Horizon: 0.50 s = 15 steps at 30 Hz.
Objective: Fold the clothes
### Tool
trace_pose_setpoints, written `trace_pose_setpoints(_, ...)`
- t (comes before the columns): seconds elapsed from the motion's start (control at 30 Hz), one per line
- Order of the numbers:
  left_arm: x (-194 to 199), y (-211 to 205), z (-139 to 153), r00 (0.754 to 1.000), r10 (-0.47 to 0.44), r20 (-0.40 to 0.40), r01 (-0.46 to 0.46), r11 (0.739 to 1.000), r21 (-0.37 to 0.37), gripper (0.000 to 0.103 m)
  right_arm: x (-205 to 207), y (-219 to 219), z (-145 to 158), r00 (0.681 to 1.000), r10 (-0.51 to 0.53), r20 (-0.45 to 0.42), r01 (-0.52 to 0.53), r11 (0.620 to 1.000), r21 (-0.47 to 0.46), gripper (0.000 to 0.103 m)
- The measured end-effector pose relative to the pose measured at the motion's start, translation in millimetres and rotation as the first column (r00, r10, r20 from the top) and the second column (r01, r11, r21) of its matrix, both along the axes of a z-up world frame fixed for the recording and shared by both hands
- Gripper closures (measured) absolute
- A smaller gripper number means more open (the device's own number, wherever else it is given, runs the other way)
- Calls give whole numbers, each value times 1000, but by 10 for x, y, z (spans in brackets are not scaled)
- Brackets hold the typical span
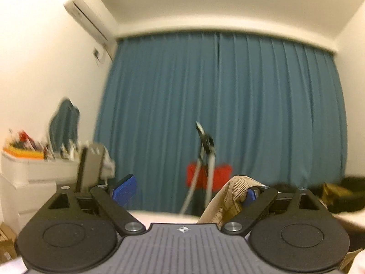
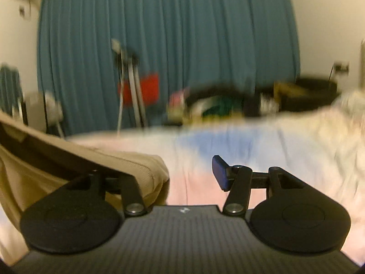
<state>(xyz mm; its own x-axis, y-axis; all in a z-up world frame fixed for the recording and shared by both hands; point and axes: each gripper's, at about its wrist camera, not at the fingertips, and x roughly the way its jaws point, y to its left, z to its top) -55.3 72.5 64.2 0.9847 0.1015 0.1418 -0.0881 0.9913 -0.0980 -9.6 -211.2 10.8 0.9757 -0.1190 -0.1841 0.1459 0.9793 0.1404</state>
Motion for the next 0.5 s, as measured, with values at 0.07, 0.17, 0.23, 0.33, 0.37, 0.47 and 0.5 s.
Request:
trace_pose_setpoints(0.07, -121, 57, 210, 998, 17, 56, -15, 999, -30, 8, -135, 46, 333, 997, -2, 75, 2, 1000, -6, 48)
trace_pose_setpoints(0.17, -322, 162, 612, 992, 21, 128, -11, 997, -79, 8, -370, 23, 896, 981, 27, 192, -29, 1000, 9, 48)
trace_pose_setpoints(0.23, -497, 246, 985, 983, 9, 181, 9, 995, -99, 7, -571, -9, 1315, 961, 43, 273, -49, 999, 15, 48)
trace_pose_setpoints(0.33, -853, 379, 1611, 963, -11, 271, 44, 992, -117, 6, -925, -15, 1913, 921, 81, 382, -85, 996, -8, 48)
trace_pose_setpoints(0.37, -984, 419, 1823, 955, -23, 296, 62, 990, -124, 6, -1045, -16, 2112, 904, 94, 416, -96, 995, -17, 48)
trace_pose_setpoints(0.47, -1296, 508, 2420, 934, -81, 348, 137, 981, -139, 3, -1388, -65, 2677, 855, 130, 502, -123, 991, -46, 48)
trace_pose_setpoints(0.5, -1380, 537, 2622, 929, -102, 357, 162, 976, -143, 3, -1483, -90, 2846, 843, 141, 520, -136, 990, -48, 48)
